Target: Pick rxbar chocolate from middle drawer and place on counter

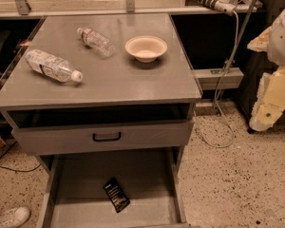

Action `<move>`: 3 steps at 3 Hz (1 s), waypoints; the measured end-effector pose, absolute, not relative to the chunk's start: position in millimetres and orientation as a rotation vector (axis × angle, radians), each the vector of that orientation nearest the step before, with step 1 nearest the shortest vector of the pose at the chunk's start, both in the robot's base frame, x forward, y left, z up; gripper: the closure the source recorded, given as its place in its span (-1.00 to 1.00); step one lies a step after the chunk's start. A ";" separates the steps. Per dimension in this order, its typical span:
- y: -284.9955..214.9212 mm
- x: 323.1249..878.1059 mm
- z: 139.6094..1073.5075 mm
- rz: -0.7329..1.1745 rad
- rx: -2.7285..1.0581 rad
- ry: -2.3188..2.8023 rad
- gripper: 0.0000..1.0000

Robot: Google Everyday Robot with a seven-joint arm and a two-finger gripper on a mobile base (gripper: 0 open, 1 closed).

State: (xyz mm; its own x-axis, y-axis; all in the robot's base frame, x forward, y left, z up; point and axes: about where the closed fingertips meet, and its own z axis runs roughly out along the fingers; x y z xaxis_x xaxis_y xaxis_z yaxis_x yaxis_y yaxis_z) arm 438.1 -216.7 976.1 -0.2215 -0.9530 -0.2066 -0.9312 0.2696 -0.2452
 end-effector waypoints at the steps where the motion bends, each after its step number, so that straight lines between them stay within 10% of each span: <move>1: -216.7 438.1 976.1 -0.098 -1.725 2.232 -1.00; 3: -181.7 400.2 934.7 0.004 -1.750 2.233 -1.00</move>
Offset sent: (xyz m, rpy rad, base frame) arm -0.0429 0.0281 -0.0399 0.0406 0.0665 0.0122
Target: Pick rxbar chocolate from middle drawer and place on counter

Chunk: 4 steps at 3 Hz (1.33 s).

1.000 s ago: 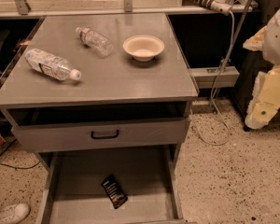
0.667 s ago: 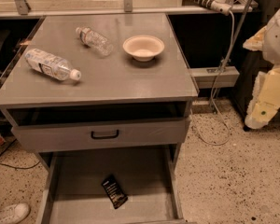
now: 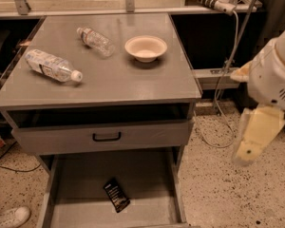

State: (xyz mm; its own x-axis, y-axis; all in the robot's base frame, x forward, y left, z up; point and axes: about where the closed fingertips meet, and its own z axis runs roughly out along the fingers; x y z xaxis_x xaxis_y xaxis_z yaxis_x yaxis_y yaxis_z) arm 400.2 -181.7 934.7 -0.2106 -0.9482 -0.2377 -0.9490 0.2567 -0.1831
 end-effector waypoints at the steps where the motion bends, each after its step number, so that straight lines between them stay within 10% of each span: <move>1: -152.9 382.5 897.7 0.148 -1.769 2.263 -1.00; 4: -121.4 373.6 838.1 0.195 -1.738 2.310 -1.00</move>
Offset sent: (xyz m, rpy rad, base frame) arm -0.0159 0.0259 -0.0334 0.0480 0.0821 0.0114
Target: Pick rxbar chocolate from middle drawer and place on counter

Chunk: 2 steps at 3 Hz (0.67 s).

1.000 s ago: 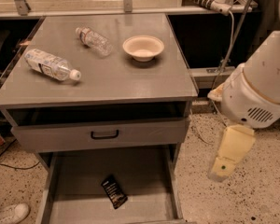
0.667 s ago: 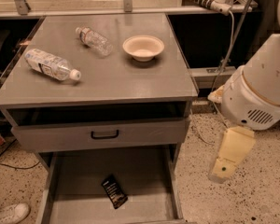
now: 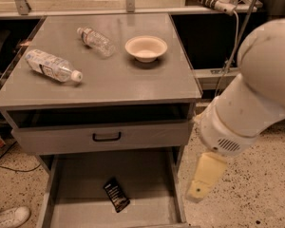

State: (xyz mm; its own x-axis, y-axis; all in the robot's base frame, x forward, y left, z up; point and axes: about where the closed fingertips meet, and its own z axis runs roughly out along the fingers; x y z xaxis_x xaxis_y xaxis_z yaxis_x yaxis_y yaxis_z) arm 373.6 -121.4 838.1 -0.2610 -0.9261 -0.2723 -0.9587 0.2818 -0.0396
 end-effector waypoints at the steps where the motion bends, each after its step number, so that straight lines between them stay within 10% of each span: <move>1: -92.7 390.6 790.2 0.191 -1.694 2.306 -1.00; 2: -64.4 403.0 749.7 0.229 -1.671 2.300 -1.00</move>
Offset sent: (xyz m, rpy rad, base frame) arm 0.0405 0.0888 -0.1392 0.0780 0.0161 -0.0300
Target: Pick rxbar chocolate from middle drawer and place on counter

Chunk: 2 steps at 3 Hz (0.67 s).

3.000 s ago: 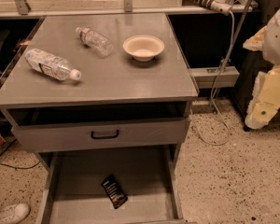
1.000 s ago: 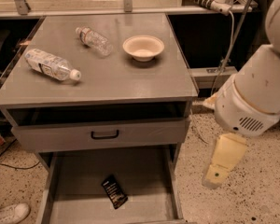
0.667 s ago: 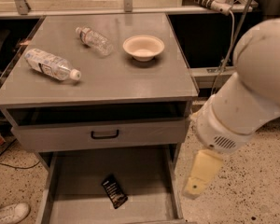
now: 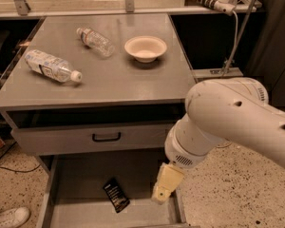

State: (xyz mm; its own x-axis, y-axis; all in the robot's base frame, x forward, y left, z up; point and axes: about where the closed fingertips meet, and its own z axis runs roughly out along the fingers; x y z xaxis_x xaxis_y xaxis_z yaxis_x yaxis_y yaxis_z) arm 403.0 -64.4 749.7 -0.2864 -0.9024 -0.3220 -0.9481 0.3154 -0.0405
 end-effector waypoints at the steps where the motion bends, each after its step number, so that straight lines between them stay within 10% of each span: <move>1: -61.7 400.4 747.2 0.241 -1.672 2.293 -1.00; 2: -34.7 389.7 715.0 0.283 -1.663 2.289 -1.00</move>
Offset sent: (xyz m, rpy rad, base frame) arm -0.0311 0.0771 -0.0941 0.0871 0.0468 0.0033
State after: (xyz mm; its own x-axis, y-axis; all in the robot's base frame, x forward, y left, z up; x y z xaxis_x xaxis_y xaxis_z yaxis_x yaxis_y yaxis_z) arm 389.7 -34.7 715.0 -0.2871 -0.8917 -0.3500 -0.9501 0.3117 -0.0149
